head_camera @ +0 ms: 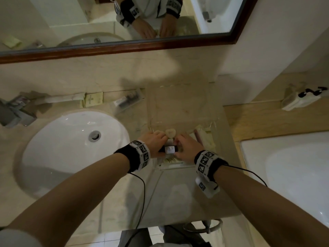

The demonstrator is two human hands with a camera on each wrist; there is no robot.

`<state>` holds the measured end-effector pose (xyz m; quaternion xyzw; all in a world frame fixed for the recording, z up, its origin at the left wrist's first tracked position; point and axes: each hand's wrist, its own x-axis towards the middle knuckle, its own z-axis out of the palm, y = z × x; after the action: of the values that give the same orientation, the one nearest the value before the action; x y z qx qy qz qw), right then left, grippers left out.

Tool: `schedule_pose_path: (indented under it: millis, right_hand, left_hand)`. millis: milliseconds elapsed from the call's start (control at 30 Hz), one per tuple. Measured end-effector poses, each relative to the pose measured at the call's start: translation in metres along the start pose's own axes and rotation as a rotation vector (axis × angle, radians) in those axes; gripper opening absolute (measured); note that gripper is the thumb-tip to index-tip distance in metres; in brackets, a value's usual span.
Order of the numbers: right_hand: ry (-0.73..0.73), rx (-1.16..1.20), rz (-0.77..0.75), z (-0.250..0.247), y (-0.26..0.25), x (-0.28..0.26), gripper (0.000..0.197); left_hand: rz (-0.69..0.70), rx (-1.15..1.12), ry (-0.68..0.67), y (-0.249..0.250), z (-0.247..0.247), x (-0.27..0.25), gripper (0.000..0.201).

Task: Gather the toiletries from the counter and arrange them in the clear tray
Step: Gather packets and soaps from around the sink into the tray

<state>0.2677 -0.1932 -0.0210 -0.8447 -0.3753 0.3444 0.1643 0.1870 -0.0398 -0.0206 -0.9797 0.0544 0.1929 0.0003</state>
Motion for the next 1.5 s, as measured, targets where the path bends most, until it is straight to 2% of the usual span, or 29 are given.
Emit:
schedule_pose_path:
  millis: [167,333,500,600,700,867,933,1067,1233,1367,1500]
  right_hand:
    - [0.06,0.037,-0.032,0.0,-0.008,0.006,0.028]
    - [0.191,0.068,-0.114,-0.008,-0.03,0.029,0.01]
    - [0.289,0.056,-0.203,-0.011,-0.078,0.073,0.016]
    - [0.27,-0.031,-0.241,-0.009,-0.116,0.106,0.021]
    - [0.186,-0.162,-0.244,-0.002,-0.149,0.144,0.032]
    - [0.127,-0.389,-0.203,0.006,-0.173,0.198,0.044]
    - [0.11,-0.469,-0.171,0.01,-0.176,0.211,0.048]
    - [0.101,-0.5,-0.113,0.017,-0.171,0.221,0.051]
    - [0.151,-0.425,-0.241,0.03,-0.184,0.226,0.044]
    - [0.11,-0.432,-0.33,0.043,-0.217,0.249,0.05]
    - [0.106,-0.438,-0.353,0.053,-0.246,0.274,0.053]
  left_hand:
    - [-0.016,-0.057,0.037,-0.001,-0.008,-0.007,0.042]
    - [-0.124,-0.192,0.092,-0.021,-0.011,-0.028,0.033]
    - [-0.46,-0.48,0.171,-0.062,-0.001,-0.063,0.027]
    - [-0.661,-0.629,0.223,-0.088,0.007,-0.09,0.022]
    - [-0.839,-0.696,0.277,-0.111,0.016,-0.118,0.021]
    - [-1.005,-0.754,0.358,-0.131,0.039,-0.163,0.02]
    - [-1.069,-0.755,0.35,-0.133,0.051,-0.18,0.02]
    - [-1.12,-0.77,0.294,-0.139,0.071,-0.202,0.019]
    - [-1.133,-0.766,0.286,-0.154,0.071,-0.202,0.02]
    - [-1.108,-0.803,0.359,-0.161,0.066,-0.19,0.021]
    - [-1.085,-0.816,0.353,-0.158,0.071,-0.193,0.02]
